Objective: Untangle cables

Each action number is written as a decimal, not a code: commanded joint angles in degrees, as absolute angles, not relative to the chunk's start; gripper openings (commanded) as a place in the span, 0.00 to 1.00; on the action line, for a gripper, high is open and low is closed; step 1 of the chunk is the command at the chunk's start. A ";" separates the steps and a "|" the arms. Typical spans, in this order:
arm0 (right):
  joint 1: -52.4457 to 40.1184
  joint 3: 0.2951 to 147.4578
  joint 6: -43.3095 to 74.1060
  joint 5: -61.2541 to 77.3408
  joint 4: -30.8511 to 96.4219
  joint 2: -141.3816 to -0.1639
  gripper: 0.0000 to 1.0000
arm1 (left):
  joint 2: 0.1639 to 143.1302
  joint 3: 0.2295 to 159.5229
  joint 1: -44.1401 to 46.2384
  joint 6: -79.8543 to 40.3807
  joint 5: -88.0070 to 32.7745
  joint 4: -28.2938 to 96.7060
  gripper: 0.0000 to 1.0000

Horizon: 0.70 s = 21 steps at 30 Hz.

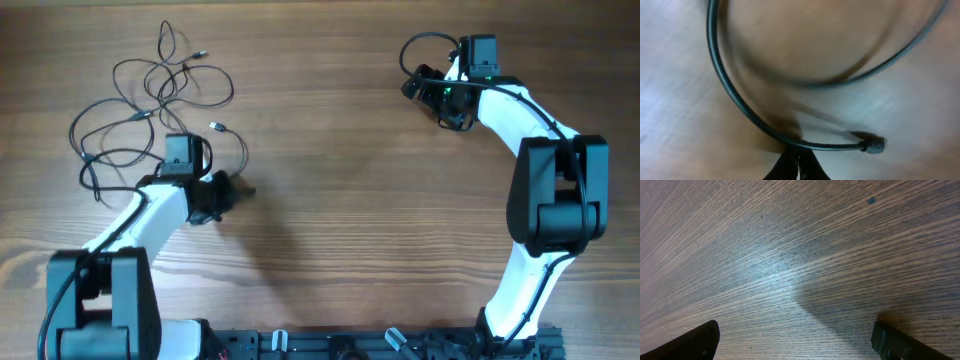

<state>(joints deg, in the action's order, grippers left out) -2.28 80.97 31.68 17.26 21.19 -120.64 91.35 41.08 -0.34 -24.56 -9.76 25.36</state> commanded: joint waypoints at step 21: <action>-2.02 80.38 32.12 16.12 21.21 -121.75 1.00 | 102.35 38.37 0.10 -24.40 7.86 3.55 0.15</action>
<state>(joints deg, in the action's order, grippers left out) -2.31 80.97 31.68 17.26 21.19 -120.64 98.08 41.74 0.80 -24.71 2.02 1.19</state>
